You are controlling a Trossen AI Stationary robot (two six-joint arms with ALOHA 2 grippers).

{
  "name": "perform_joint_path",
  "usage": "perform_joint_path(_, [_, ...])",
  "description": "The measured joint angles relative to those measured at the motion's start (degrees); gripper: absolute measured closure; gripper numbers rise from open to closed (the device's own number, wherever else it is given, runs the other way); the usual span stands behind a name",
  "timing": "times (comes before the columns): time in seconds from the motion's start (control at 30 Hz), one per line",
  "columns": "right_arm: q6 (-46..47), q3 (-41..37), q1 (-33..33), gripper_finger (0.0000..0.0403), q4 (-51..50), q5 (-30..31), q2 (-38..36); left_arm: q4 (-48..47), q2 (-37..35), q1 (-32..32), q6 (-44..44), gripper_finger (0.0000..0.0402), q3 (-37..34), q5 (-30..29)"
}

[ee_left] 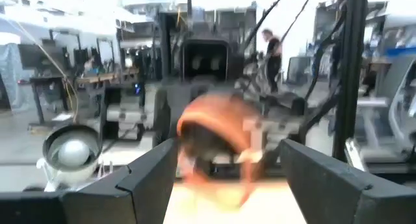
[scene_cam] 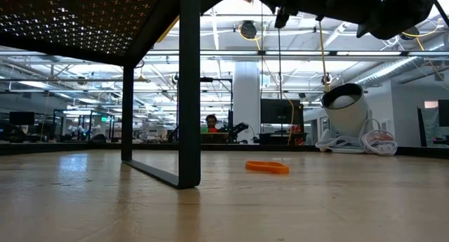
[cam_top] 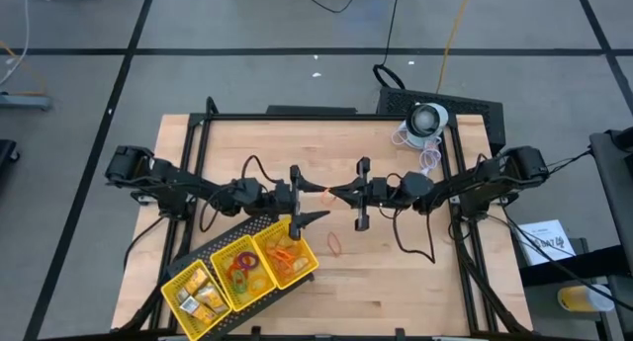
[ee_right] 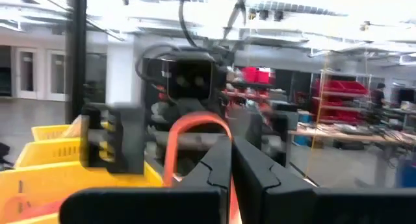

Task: Pick & Place Office Desk Supplies
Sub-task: Put the orange rubber band into the right yellow bin on the shelf

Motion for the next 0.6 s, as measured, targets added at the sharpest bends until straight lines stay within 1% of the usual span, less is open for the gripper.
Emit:
perform_joint_path(0.13, [-0.58, 0.33, 1.60, 0.0403, -0.10, -3.73, 0.11, -2.36, 0.65, 0.21, 1.11, 0.0119, -0.13, -3.04])
perform_joint_path(0.2, [-1.69, 0.35, 2.24, 0.0403, 0.34, -2.73, 0.02, -0.99, 0.26, 0.06, 1.72, 0.0119, 0.03, -2.90])
perform_joint_path(0.27, [-3.39, 0.35, 2.43, 0.0403, 0.88, -1.43, -0.17, -0.17, 0.09, -0.13, 1.75, 0.0119, 0.13, -2.07])
perform_joint_path(0.37, [-3.72, 0.35, 2.51, 0.0403, 1.21, -1.72, -0.22, -0.74, 0.32, 0.13, 0.58, 0.0119, 0.07, -0.71])
perform_joint_path(0.5, [-3.37, 0.28, 2.22, 0.0403, 1.31, -0.80, -0.22, 0.33, 0.19, -0.09, 0.02, 0.0119, 0.07, 3.98])
perform_joint_path(0.6, [-3.36, 0.27, 2.24, 0.0403, 1.31, -0.95, -0.22, 1.96, 0.19, -0.20, -1.29, 0.0119, 0.04, 6.02])
